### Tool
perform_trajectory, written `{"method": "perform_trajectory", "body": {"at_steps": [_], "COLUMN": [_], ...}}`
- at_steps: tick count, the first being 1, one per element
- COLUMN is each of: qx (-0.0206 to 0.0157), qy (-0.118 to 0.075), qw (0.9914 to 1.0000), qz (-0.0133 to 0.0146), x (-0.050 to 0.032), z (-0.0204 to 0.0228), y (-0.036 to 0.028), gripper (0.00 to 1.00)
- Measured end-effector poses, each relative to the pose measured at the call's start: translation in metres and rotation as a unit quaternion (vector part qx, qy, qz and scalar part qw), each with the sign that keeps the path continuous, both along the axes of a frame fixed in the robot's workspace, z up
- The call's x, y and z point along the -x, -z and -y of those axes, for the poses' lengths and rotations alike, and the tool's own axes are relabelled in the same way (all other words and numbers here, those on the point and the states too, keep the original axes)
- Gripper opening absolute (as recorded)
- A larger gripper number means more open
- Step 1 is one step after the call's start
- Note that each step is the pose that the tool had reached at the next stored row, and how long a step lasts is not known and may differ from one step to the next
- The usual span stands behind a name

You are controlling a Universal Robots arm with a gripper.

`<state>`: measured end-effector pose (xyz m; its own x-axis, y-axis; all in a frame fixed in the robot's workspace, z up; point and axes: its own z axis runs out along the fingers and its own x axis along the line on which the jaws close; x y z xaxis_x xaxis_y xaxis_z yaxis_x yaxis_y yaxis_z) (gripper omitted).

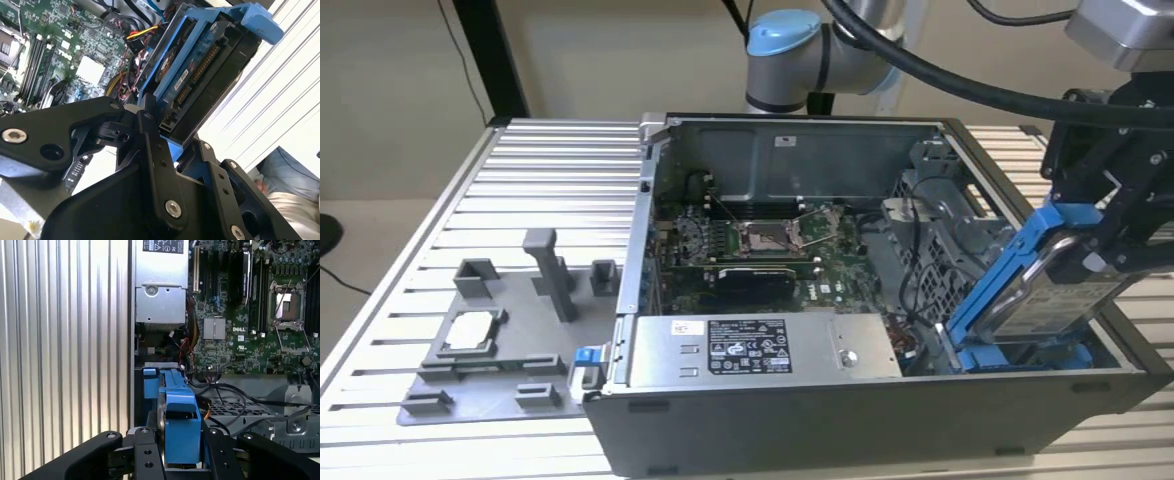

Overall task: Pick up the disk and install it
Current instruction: 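Insert the disk into the insertion slot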

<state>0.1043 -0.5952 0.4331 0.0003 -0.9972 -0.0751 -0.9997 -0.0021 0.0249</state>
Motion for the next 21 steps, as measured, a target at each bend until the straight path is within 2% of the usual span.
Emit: {"method": "perform_trajectory", "body": {"at_steps": [9,21], "qx": [0.0000,0.0000], "qy": [0.003,0.006], "qw": [0.99999,0.99998], "qz": [0.0000,0.0000], "x": [0.0002,0.0009], "z": [-0.0004,-0.0004], "y": [0.0115,0.0332], "gripper": [0.00,0.00]}}
